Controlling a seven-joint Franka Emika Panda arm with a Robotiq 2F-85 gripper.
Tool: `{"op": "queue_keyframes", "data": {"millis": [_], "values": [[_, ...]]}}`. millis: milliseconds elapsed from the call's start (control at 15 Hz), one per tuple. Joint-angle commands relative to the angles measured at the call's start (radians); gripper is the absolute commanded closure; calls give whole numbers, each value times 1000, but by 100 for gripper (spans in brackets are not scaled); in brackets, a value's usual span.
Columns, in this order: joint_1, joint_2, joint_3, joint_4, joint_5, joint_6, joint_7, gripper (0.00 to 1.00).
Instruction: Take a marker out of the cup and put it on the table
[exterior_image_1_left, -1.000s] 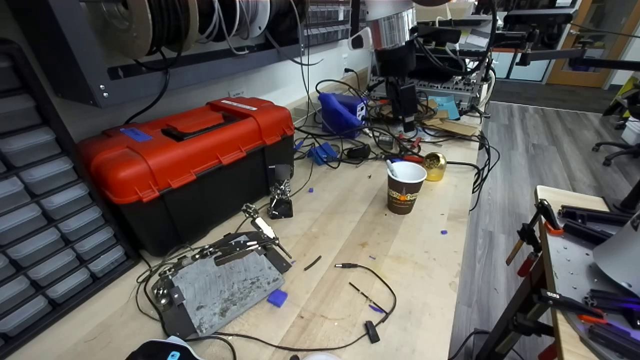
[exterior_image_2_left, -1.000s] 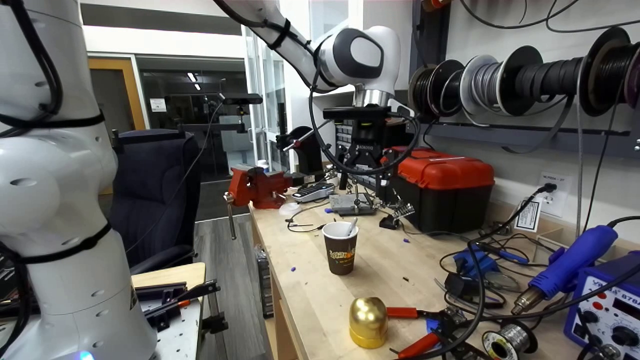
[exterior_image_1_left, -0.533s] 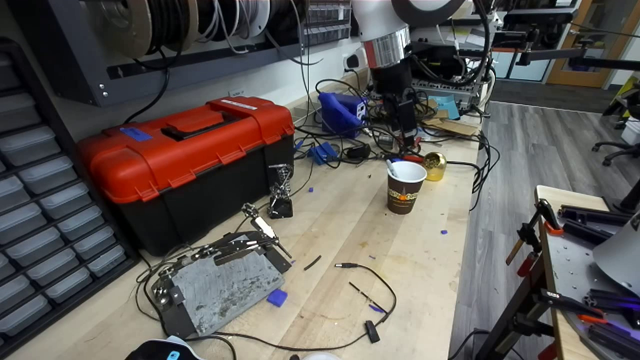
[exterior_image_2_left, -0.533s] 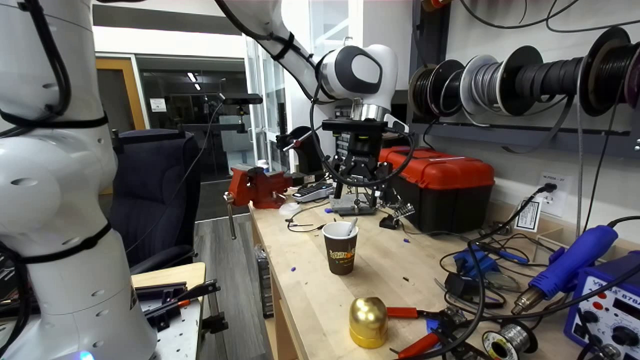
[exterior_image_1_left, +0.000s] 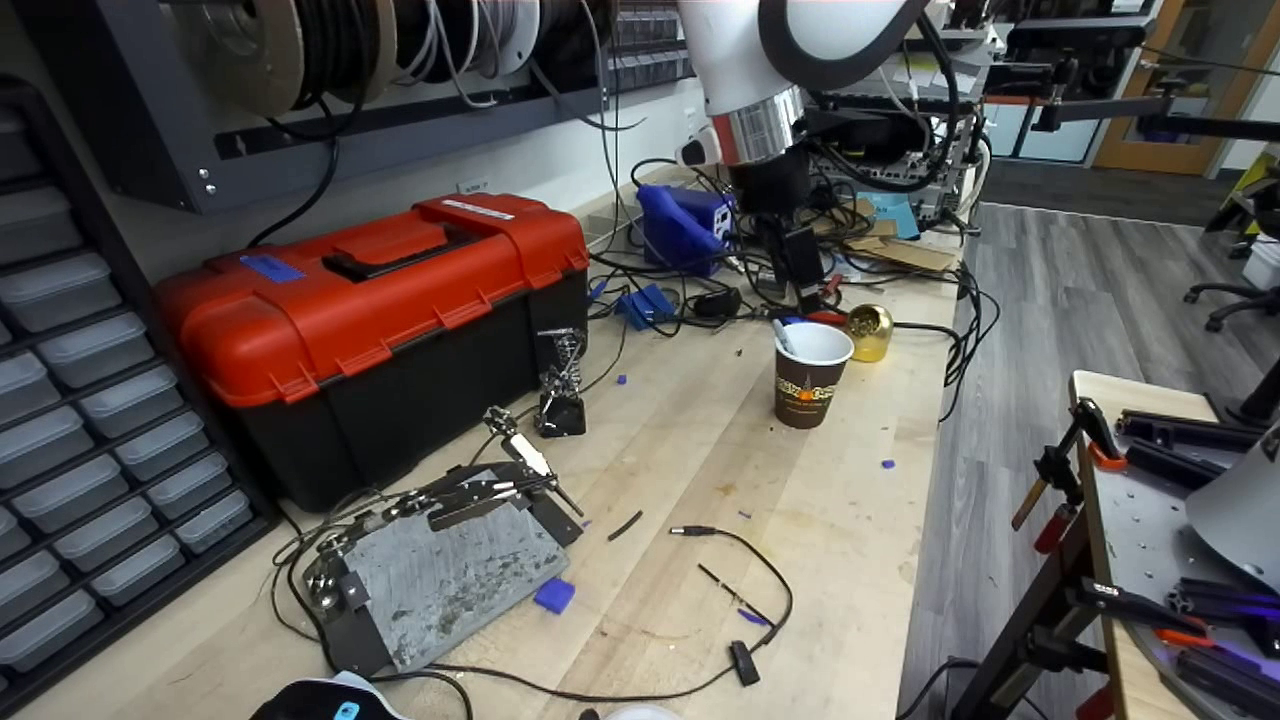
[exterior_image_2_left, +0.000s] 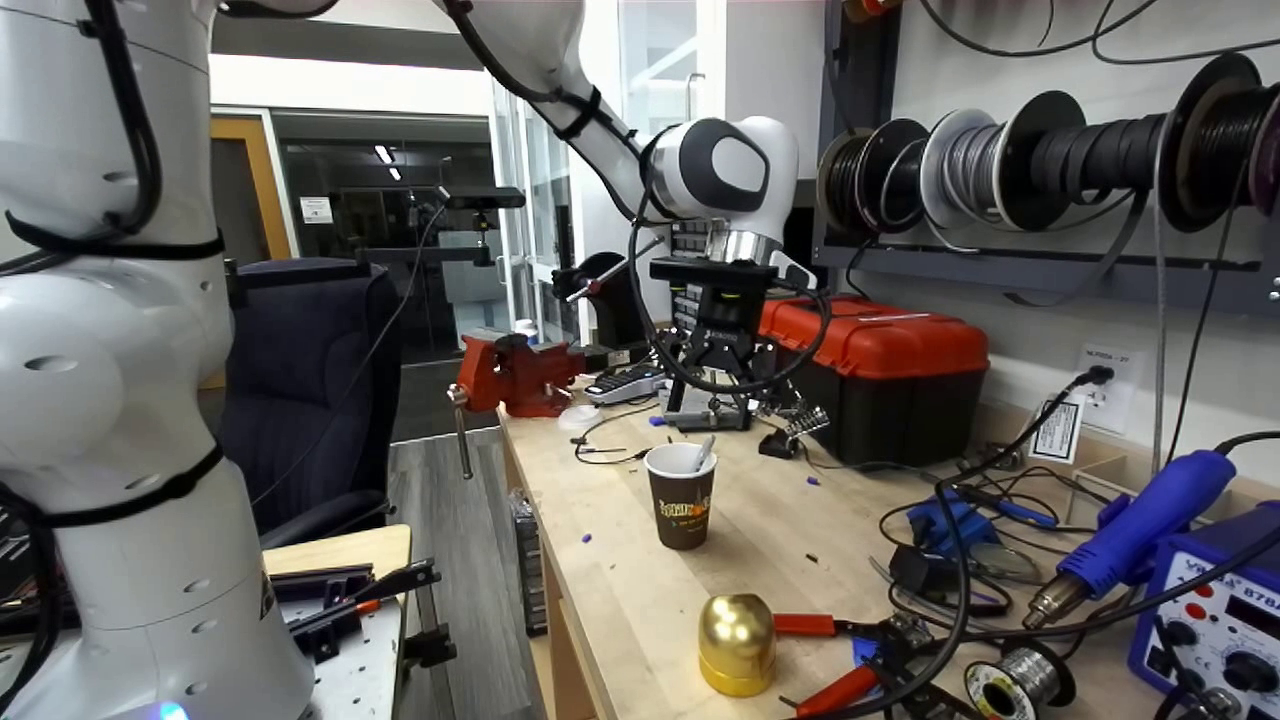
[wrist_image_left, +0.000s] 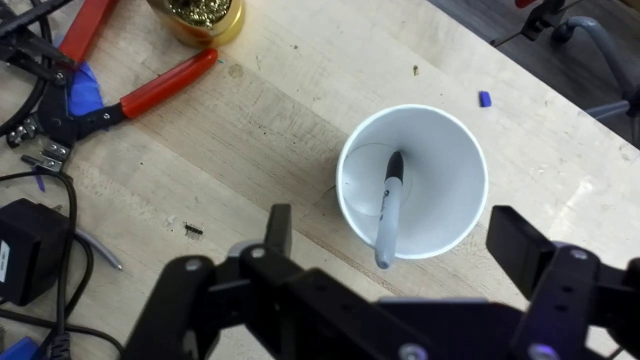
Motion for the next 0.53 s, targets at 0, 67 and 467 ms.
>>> {"op": "queue_keyframes", "data": {"millis": [0, 67, 467], "values": [[10, 39, 2, 55, -12, -38, 26, 0], [10, 49, 3, 66, -14, -41, 27, 0], [8, 100, 6, 105, -9, -42, 21, 0]]}}
